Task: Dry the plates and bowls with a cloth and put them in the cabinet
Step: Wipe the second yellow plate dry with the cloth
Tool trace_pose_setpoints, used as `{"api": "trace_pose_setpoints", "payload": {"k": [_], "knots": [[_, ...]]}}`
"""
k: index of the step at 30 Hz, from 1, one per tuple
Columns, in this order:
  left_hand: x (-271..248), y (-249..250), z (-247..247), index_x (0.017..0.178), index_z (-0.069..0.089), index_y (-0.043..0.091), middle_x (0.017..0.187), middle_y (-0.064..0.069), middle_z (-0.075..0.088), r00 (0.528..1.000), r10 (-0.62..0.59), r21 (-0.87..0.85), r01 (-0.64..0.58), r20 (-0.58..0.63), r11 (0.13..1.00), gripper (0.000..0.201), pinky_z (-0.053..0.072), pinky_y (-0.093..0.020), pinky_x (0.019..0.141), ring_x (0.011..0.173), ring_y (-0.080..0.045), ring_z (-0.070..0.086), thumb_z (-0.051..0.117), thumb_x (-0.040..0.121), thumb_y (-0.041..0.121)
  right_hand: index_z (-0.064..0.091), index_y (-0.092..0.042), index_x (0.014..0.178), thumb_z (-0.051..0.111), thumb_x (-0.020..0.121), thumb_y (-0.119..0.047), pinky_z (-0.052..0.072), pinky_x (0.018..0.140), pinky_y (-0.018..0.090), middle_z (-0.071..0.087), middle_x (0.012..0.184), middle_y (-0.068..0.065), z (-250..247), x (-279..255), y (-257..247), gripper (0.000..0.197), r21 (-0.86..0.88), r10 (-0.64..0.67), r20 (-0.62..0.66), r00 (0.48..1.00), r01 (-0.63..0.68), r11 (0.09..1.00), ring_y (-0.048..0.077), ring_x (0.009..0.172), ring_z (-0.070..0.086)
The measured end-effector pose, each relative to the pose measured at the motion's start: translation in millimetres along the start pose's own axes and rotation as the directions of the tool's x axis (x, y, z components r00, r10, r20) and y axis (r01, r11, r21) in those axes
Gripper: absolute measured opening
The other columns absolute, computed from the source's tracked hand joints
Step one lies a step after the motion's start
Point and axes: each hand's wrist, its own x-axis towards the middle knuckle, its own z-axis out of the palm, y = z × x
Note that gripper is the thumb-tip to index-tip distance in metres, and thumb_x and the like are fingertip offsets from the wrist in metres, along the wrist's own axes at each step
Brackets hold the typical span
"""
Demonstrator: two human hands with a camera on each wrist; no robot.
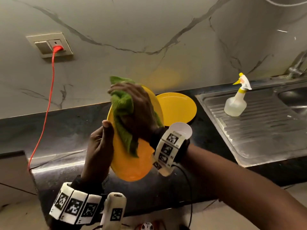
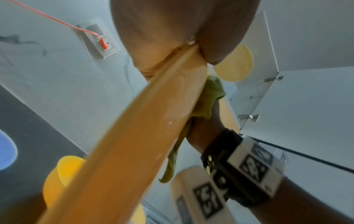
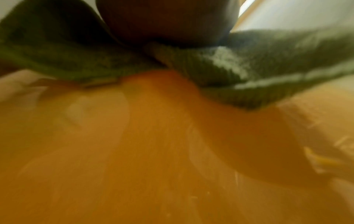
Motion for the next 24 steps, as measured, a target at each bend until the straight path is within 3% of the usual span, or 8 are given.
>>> {"api": "trace_pose_setpoints", "payload": {"k": [2, 5, 8, 12, 15, 20, 22, 24], "knots": [[-4.4, 2.1, -2.9, 0.066, 0.063, 0.023, 0.058, -0.019, 0.047, 1.000, 0.006, 0.040, -0.007, 0.024, 0.999, 0.068, 0.042, -0.037, 0.055, 0.053, -0.023, 0.045, 0.054, 0.064, 0.091, 0.070, -0.004, 0.108, 0.051, 0.082, -0.031, 0.047, 0.092, 0.041, 0.069, 0.111, 0.017, -5.5, 12.6, 16.4, 0.043, 0.026, 0.265, -0.061, 0.962, -0.263, 0.964, 0.034, 0.103, 0.063], [-10.2, 6.2, -7.4, 0.060, 0.063, 0.034, 0.049, 0.009, 0.051, 0.999, 0.017, 0.046, -0.019, 0.042, 0.999, 0.058, 0.044, -0.022, 0.047, 0.045, -0.006, 0.048, 0.055, 0.063, 0.091, 0.066, -0.001, 0.102, 0.058, 0.094, -0.035, 0.041, 0.075, 0.035, 0.067, 0.096, 0.019, -18.0, 15.0, 43.8, 0.037, 0.139, 0.710, -0.033, 0.703, -0.700, 0.700, 0.029, 0.086, 0.059], [-15.9, 3.7, -10.0, 0.058, 0.058, 0.030, 0.049, 0.009, 0.047, 0.999, 0.024, 0.039, -0.025, 0.036, 0.999, 0.062, 0.041, -0.020, 0.045, 0.044, -0.006, 0.044, 0.055, 0.063, 0.091, 0.063, -0.005, 0.100, 0.054, 0.098, -0.036, 0.039, 0.074, 0.033, 0.065, 0.098, 0.020, -24.6, 3.4, 49.7, 0.032, 0.151, 0.825, -0.034, 0.564, -0.813, 0.562, 0.030, 0.090, 0.059], [-7.5, -2.1, -5.3, 0.071, 0.056, 0.002, 0.063, -0.033, 0.048, 1.000, 0.016, 0.057, -0.015, -0.013, 0.998, 0.089, 0.044, -0.043, 0.050, 0.057, -0.025, 0.047, 0.053, 0.066, 0.091, 0.060, -0.003, 0.124, 0.040, 0.090, -0.038, 0.042, 0.105, 0.039, 0.063, 0.124, 0.017, 5.6, -16.4, 5.5, 0.052, 0.135, 0.443, -0.196, 0.875, -0.423, 0.896, 0.030, 0.118, 0.057], [0.0, -5.4, -6.9, 0.075, 0.059, 0.000, 0.066, -0.028, 0.049, 0.999, 0.031, 0.044, -0.029, -0.043, 0.999, 0.088, 0.039, -0.041, 0.051, 0.066, -0.027, 0.043, 0.052, 0.072, 0.088, 0.061, -0.002, 0.125, 0.048, 0.089, -0.037, 0.029, 0.115, 0.052, 0.057, 0.136, 0.018, 21.9, -31.9, -26.5, 0.052, 0.047, 0.169, -0.052, 0.984, -0.166, 0.985, 0.032, 0.132, 0.047], [-7.3, -2.6, -10.4, 0.064, 0.066, 0.029, 0.053, 0.005, 0.055, 1.000, 0.003, 0.069, -0.005, 0.021, 0.998, 0.061, 0.040, -0.018, 0.045, 0.047, -0.009, 0.049, 0.055, 0.067, 0.089, 0.070, -0.002, 0.103, 0.046, 0.085, -0.031, 0.043, 0.098, 0.049, 0.069, 0.109, 0.017, 8.8, -11.4, -7.4, 0.042, -0.033, -0.003, 0.005, 1.000, 0.003, 0.999, 0.034, 0.108, 0.060], [-9.9, 2.1, -12.5, 0.061, 0.059, 0.026, 0.051, 0.002, 0.051, 1.000, -0.009, 0.067, 0.009, -0.002, 0.998, 0.065, 0.042, -0.020, 0.046, 0.045, -0.011, 0.047, 0.056, 0.063, 0.091, 0.070, -0.001, 0.099, 0.046, 0.084, -0.031, 0.050, 0.084, 0.045, 0.070, 0.099, 0.019, 0.5, 3.8, 9.9, 0.042, -0.039, 0.145, -0.069, 0.987, -0.148, 0.988, 0.035, 0.092, 0.064], [-12.4, 11.0, -14.6, 0.060, 0.051, 0.025, 0.049, 0.000, 0.042, 0.999, 0.016, 0.044, -0.015, -0.035, 0.999, 0.065, 0.035, -0.022, 0.047, 0.044, -0.012, 0.040, 0.057, 0.064, 0.089, 0.069, -0.001, 0.102, 0.052, 0.087, -0.036, 0.050, 0.078, 0.046, 0.069, 0.099, 0.022, -11.2, 15.0, 32.6, 0.042, 0.067, 0.450, -0.129, 0.884, -0.445, 0.893, 0.039, 0.090, 0.065]]}}
